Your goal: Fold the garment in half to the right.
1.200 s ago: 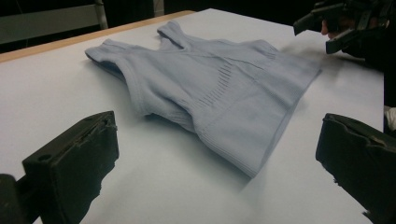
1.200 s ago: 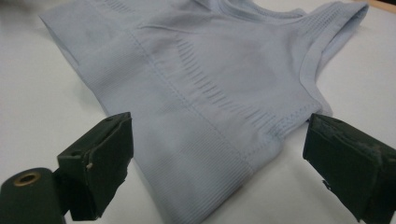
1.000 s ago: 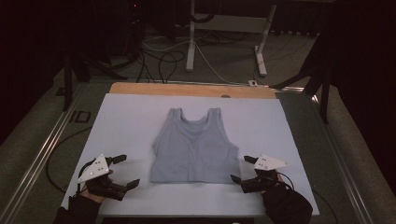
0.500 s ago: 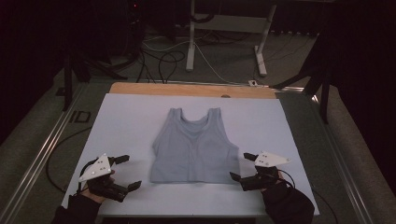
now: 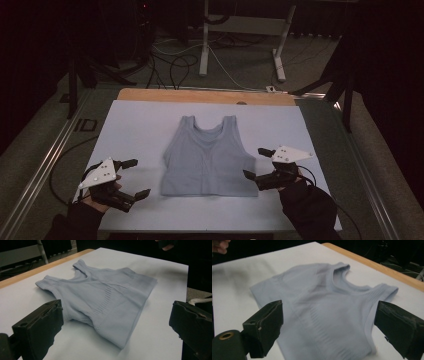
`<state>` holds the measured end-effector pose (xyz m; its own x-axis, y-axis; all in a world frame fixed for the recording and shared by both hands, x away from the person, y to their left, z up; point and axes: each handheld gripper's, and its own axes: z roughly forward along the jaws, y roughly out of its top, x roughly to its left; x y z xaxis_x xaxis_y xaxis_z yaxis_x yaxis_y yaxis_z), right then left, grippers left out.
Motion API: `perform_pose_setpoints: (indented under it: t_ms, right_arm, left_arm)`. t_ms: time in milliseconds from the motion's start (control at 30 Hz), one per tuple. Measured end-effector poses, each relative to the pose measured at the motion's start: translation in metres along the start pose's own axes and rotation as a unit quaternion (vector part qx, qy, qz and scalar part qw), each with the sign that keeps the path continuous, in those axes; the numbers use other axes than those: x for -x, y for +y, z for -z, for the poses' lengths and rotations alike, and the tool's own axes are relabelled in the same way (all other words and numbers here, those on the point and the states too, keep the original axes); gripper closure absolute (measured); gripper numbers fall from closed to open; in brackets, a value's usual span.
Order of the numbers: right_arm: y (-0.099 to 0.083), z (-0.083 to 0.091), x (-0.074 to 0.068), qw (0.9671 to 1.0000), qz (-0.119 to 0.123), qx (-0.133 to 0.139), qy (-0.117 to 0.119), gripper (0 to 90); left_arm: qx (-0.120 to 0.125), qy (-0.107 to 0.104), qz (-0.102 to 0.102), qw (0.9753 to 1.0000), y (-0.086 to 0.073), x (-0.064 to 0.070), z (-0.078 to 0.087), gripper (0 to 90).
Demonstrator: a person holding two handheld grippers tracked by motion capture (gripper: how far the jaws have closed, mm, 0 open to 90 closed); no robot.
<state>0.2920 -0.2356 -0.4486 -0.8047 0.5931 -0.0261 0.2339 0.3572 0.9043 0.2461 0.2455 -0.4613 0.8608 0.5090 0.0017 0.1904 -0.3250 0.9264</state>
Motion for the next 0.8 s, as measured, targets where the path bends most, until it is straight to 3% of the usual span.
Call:
perform_pose_setpoints:
  t_ms: [233, 467, 800]
  right_arm:
    - [0.029, -0.008, 0.004, 0.9998, 0.016, 0.009, -0.001, 8.6]
    - [0.053, -0.024, 0.003, 0.9994, 0.030, 0.013, 0.012, 8.6]
    - [0.073, -0.058, 0.006, 0.9988, 0.036, 0.014, 0.032, 8.5]
  left_arm:
    - [0.005, -0.007, -0.002, 1.0000, 0.010, -0.001, 0.002, 0.3]
    - [-0.015, 0.003, -0.007, 0.9999, 0.019, 0.000, -0.002, 0.3]
    - [-0.037, 0.019, -0.009, 0.9991, 0.031, 0.004, -0.009, 0.3]
